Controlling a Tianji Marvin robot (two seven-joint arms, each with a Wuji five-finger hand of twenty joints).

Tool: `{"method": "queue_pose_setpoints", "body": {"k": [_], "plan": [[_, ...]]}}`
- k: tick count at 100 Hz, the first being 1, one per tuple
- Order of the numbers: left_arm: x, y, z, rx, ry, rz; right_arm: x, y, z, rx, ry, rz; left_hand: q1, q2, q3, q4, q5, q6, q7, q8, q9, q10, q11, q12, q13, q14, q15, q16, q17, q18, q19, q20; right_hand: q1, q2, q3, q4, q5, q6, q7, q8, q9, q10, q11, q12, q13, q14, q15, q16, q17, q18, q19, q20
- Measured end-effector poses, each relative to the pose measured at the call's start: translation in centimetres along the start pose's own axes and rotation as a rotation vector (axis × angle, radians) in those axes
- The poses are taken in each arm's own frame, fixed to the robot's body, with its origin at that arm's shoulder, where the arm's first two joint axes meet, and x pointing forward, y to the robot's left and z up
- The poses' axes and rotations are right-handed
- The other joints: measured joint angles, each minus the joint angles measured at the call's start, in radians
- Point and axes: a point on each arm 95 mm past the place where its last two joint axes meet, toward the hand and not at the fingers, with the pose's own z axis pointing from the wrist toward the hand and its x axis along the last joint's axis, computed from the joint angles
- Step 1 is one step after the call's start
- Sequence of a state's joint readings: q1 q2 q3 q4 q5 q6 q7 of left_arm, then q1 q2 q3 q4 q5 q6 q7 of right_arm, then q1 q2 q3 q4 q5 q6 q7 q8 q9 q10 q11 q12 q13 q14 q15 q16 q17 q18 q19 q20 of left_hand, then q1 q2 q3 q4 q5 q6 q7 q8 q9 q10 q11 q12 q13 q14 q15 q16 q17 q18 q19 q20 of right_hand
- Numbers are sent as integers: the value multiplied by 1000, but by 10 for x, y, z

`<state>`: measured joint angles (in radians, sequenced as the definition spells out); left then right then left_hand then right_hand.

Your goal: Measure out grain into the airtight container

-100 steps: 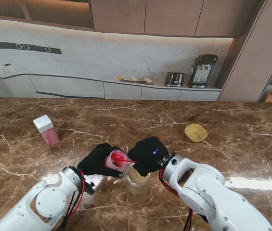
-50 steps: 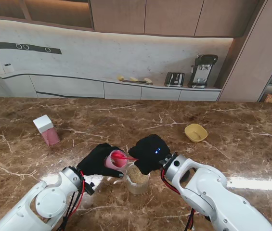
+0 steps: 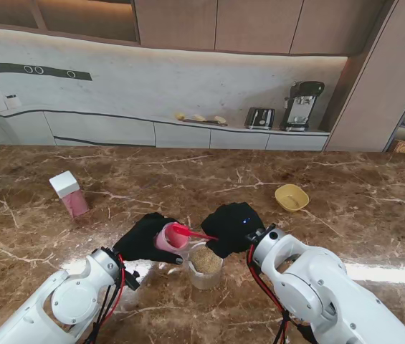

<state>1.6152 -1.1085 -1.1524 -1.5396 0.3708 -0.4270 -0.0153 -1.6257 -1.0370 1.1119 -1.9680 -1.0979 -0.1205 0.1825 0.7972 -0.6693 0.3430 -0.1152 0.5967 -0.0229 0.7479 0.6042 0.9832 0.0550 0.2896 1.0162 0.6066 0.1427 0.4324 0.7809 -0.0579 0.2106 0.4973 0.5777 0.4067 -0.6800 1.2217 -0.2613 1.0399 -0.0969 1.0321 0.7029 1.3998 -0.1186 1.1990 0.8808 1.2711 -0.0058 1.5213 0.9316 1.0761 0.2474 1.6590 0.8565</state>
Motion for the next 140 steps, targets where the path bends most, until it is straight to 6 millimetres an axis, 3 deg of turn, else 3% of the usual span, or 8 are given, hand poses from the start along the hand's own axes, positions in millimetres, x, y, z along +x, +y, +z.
{"method": "queue_pose_setpoints", "body": {"k": [13,46,114,140], "plan": [[0,0,0,0,2,0,-3,3,-3,15,-12,126,0,0,0,0,0,0,0,0,0,0,0,0,0,0,0,0,0,0,0,0,0,0,0,0,0,0,0,0,0,0,0,0,0,0,0,0,0,0,0,0],[0,-1,0,2,1,1,-9,6,-8,12,-37,179,0,0,0,0,0,0,0,0,0,0,0,0,0,0,0,0,0,0,0,0,0,0,0,0,0,1,0,12,0,0,0,0,0,0,0,0,0,1,0,0],[1,-2,1,5,10,2,-2,0,-3,37,21,179,0,0,0,0,0,0,0,0,0,0,0,0,0,0,0,0,0,0,0,0,6,2,0,0,0,11,0,16,0,0,0,0,0,0,0,0,0,2,0,0],[0,-2,0,5,8,5,-8,7,-11,11,3,194,0,0,0,0,0,0,0,0,0,0,0,0,0,0,0,0,0,0,0,0,6,2,0,0,0,11,0,25,0,0,0,0,0,0,0,0,0,2,0,0]]}}
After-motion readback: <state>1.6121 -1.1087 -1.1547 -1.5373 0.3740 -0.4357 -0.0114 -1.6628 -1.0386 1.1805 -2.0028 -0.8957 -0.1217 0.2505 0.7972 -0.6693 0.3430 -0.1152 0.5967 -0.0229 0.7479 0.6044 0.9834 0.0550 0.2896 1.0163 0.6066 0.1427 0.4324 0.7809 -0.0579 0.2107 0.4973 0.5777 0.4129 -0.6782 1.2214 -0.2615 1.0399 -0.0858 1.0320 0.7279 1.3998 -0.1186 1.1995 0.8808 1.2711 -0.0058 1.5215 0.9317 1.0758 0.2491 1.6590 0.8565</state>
